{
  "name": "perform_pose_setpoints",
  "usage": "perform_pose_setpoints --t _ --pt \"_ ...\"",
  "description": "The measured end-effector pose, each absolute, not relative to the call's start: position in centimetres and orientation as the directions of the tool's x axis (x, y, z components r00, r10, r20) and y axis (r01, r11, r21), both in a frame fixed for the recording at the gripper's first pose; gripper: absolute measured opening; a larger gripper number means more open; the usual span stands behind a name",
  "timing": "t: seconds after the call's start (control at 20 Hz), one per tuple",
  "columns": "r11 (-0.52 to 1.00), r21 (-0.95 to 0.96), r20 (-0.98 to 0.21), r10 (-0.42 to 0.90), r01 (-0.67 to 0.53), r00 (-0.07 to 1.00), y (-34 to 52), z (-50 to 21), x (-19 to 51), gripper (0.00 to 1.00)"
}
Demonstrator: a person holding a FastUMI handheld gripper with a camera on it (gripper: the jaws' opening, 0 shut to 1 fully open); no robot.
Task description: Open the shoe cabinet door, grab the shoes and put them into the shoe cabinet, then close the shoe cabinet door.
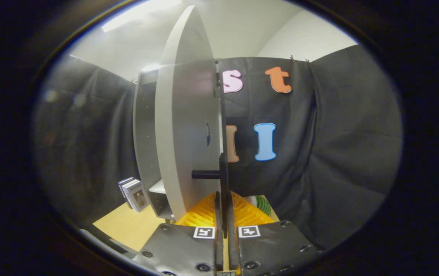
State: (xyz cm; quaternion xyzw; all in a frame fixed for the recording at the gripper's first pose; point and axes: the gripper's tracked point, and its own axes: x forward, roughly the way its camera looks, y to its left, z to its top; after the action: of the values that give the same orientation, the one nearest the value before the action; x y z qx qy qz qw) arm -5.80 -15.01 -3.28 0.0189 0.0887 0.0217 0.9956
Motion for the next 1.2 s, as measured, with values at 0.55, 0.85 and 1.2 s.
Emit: perform_pose_setpoints --t 0.55,0.85,1.2 --pt "0.997 0.061 -0.160 0.066 -0.057 0.985 -16.3 -3.2 -6.6 0.07" --pt "1.000 0.011 -0.128 -0.015 0.017 0.992 -16.7 -2.2 -10.8 0.07" --pt "0.999 -0.050 -0.132 -0.010 0.003 0.991 -7.8 -4.1 -13.0 0.07"
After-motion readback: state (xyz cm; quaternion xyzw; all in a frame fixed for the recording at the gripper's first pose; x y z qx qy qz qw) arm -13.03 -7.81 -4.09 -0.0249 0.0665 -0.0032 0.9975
